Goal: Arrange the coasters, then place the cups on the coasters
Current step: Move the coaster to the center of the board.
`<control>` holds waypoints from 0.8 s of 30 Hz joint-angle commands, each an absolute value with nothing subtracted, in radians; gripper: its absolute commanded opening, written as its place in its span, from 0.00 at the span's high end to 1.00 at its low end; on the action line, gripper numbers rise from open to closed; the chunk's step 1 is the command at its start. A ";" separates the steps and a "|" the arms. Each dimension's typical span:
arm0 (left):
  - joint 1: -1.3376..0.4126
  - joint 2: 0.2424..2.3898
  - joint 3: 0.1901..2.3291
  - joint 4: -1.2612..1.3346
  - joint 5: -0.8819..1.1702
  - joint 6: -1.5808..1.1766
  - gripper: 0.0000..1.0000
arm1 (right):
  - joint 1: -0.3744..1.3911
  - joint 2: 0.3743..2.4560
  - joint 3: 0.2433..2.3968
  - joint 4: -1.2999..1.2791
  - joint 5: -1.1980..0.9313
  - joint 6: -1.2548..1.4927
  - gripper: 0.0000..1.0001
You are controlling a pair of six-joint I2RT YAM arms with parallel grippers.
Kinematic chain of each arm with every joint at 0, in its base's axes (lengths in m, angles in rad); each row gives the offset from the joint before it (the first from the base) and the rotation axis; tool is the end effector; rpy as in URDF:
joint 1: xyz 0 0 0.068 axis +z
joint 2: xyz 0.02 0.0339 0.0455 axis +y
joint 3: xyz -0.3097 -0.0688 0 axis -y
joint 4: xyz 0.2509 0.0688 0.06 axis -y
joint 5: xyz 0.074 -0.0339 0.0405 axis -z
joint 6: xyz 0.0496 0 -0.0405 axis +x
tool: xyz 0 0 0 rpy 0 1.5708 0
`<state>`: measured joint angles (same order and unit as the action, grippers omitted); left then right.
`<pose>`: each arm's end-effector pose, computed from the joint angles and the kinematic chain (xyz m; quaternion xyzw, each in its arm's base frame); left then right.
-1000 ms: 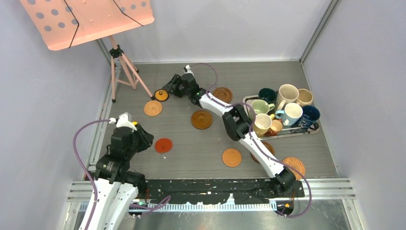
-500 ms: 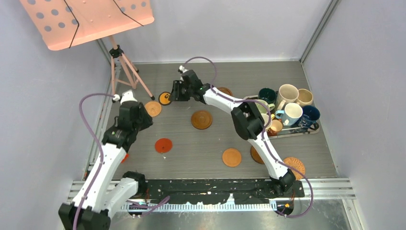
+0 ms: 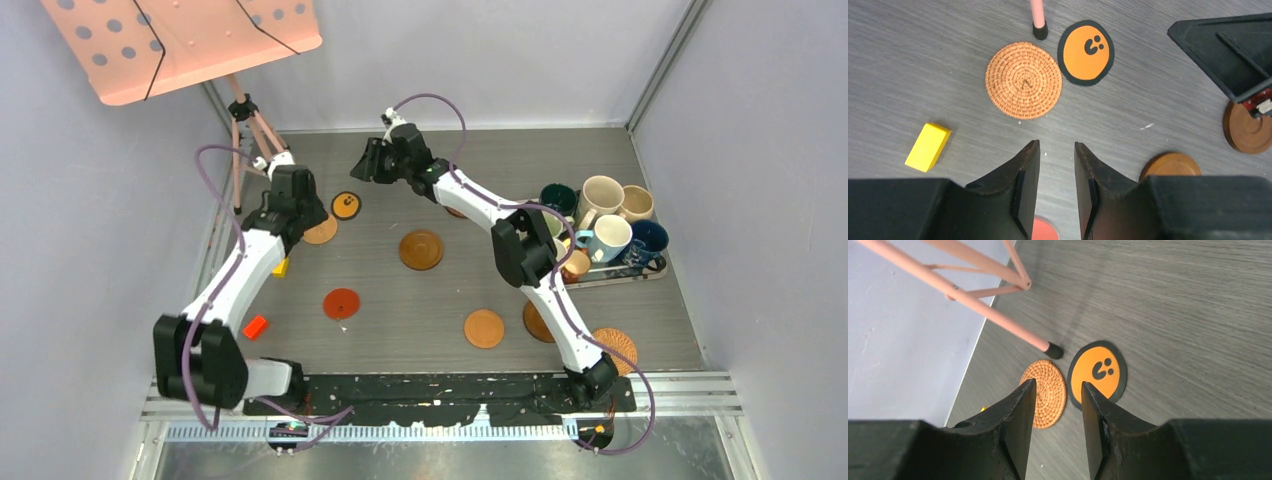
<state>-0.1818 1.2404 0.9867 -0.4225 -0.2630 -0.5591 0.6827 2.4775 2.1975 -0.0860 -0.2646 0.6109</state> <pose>0.2704 -0.0366 0.3253 -0.2233 0.8673 -0.0450 0.4425 0.4848 0.4109 0.2491 -0.1040 0.8136 0.4252 0.3827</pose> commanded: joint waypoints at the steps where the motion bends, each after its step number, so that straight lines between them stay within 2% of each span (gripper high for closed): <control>1: -0.170 1.375 1.085 -0.320 -0.231 -0.546 0.66 | 0.682 2.551 2.296 -0.032 -0.214 0.664 0.54; 6: -0.146 1.577 1.226 -0.347 -0.200 -0.532 0.67 | 0.674 2.534 2.256 -0.012 -0.233 0.678 0.54; 14: -0.112 1.770 1.369 -0.365 -0.159 -0.562 0.67 | 0.596 2.227 1.831 0.124 -0.233 0.647 0.54; 18: -0.100 1.877 1.441 -0.401 -0.150 -0.583 0.61 | 0.561 2.059 1.633 0.218 -0.246 0.652 0.53; 24: -0.084 1.984 1.517 -0.425 -0.113 -0.651 0.55 | 0.539 1.847 1.486 0.246 -0.230 0.618 0.52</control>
<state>-0.1013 1.9457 1.4590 -0.4076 -0.1478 -0.5934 0.5274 2.0056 1.5360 0.1276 -0.2375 0.6529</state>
